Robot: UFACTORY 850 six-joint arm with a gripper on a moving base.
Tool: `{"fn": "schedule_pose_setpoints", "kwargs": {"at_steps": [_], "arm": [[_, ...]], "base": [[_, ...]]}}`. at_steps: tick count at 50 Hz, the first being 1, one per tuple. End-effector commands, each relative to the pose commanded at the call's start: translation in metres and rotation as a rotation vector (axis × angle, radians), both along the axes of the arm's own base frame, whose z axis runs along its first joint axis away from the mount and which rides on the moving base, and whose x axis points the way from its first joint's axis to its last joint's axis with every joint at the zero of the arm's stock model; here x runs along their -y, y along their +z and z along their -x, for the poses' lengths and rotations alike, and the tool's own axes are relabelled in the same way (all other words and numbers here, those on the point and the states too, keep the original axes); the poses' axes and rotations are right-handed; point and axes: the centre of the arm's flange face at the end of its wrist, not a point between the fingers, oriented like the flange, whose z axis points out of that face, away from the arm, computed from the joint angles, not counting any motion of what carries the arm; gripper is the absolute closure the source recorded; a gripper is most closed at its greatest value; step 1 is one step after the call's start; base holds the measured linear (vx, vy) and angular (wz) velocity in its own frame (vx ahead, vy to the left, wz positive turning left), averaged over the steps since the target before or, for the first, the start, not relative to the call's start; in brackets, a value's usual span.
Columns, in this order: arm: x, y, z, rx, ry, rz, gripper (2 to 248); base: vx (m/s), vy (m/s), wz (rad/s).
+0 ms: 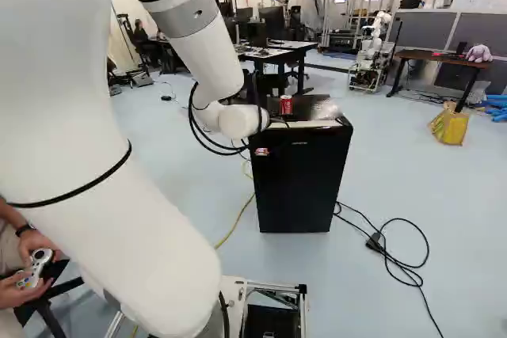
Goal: Grab a drink from the fridge
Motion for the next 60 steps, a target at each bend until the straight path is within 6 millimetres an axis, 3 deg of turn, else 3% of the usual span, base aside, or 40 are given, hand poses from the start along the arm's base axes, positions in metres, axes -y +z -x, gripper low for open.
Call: {"fn": "schedule_pose_setpoints", "kwargs": {"at_steps": [15, 34, 60], "arm": [[0.001, -0.004, -0.008, 0.098, 0.007, 0.016, 3], [0.002, -0.021, -0.019, 0.074, 0.011, 0.007, 3], [0.005, -0.024, -0.040, 0.074, 0.018, 0.007, 3]], "base": [[0.000, 0.000, 0.000], [0.000, 0.000, 0.000], [0.000, 0.000, 0.000]]}}
